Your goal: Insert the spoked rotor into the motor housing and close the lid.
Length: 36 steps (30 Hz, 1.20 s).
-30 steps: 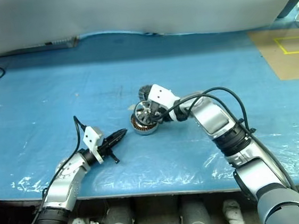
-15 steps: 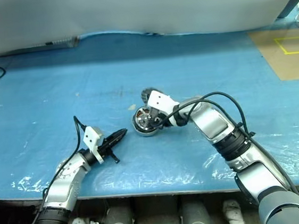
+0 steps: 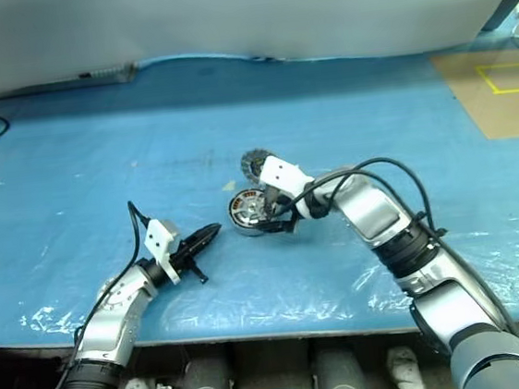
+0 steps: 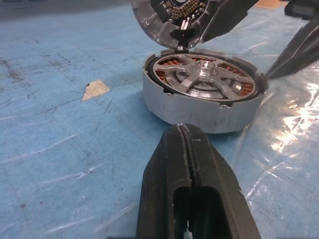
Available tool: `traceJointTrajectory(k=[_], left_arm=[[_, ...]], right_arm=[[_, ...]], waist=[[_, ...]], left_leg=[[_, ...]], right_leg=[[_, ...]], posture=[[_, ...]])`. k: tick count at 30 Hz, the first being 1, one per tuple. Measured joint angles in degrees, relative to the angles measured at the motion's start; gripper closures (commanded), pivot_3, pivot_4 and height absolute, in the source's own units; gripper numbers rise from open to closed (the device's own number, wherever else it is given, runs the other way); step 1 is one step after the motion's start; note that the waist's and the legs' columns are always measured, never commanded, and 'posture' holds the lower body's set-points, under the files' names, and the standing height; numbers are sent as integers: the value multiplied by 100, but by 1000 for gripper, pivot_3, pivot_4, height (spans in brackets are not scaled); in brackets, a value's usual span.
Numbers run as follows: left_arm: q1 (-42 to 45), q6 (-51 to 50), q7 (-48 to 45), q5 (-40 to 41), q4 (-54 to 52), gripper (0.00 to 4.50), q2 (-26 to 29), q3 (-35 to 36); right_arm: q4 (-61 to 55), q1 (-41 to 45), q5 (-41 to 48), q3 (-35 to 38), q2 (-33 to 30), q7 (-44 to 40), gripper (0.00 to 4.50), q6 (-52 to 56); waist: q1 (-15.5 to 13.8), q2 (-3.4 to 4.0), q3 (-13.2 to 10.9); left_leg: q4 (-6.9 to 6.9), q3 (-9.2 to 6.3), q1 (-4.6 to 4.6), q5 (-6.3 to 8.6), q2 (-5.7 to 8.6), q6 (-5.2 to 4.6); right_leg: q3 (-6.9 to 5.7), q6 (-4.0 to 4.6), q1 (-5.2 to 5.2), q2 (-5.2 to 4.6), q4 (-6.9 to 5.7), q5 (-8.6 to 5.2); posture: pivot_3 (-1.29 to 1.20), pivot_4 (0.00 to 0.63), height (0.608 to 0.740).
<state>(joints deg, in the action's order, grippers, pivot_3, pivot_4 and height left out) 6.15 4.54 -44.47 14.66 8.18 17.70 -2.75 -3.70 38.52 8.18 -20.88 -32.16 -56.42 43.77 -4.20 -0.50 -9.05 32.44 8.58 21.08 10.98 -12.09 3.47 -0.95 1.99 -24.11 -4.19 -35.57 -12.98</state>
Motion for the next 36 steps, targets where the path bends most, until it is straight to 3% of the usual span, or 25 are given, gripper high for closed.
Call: traceJointTrajectory(k=[3, 7, 10, 14, 15, 19, 26, 36], left_arm=[[-9, 0, -1, 0, 1, 4500, 9, 3], [61, 3, -32, 1, 3, 4500, -1, -17], [72, 4, -52, 1, 24, 4500, -1, -21], [164, 0, -109, -11, 43, 4500, 0, -42], [187, 1, -118, -11, 44, 4500, 1, -41], [197, -1, -153, -14, 47, 4500, 12, -40], [156, -3, -153, -14, 46, 4500, 44, -36], [139, -3, -152, -14, 45, 4500, 43, -36]], right_arm=[[-53, -146, 103, 191, -500, -282, 465, -32], [870, -83, -249, 229, -567, 164, 1778, -458], [2161, 308, -786, 293, -231, 1109, 2769, -1169], [3550, 923, -837, 864, 539, 2047, 4284, -2088], [3738, 1012, -820, 943, 662, 2126, 4479, -2275], [4078, 1139, -449, 1344, 1163, 1958, 4479, -2496], [2839, 1139, 920, 1869, 1377, 828, 4479, -936], [1470, 399, 1431, 1806, 1453, 815, 4479, 285]], waist=[[4, 0, 0], [54, 0, 0], [107, 1, 0], [167, 1, 0], [166, 1, 0], [164, 1, 0], [135, 5, -3], [128, 4, -3]], left_leg=[[-1, 0, -3, 0, -1, 0], [7, 2, -9, 0, -1, 0], [17, 3, -4, 0, 1, 0], [14, 2, 5, 0, 0, 0], [10, 3, 7, 0, 0, 0], [-1, 2, 13, -11, -1, -21], [4, 2, 16, -11, -11, -23], [5, 2, 11, -1, -10, -3]], right_leg=[[0, 0, 3, 0, 2, 0], [4, 1, 2, 2, -13, 0], [6, 3, -3, 1, -18, 1], [5, 4, -9, 1, -15, 1], [4, 4, -10, 1, -13, 0], [-4, 5, -13, 1, -12, 1], [-14, 6, -15, 1, -14, 1], [-10, 6, -13, 2, -11, 1]], posture=[[0, 150, 740], [0, 150, 740], [0, 150, 740], [0, 150, 740], [0, 150, 740], [0, 150, 740], [0, 150, 740], [0, 150, 740]])
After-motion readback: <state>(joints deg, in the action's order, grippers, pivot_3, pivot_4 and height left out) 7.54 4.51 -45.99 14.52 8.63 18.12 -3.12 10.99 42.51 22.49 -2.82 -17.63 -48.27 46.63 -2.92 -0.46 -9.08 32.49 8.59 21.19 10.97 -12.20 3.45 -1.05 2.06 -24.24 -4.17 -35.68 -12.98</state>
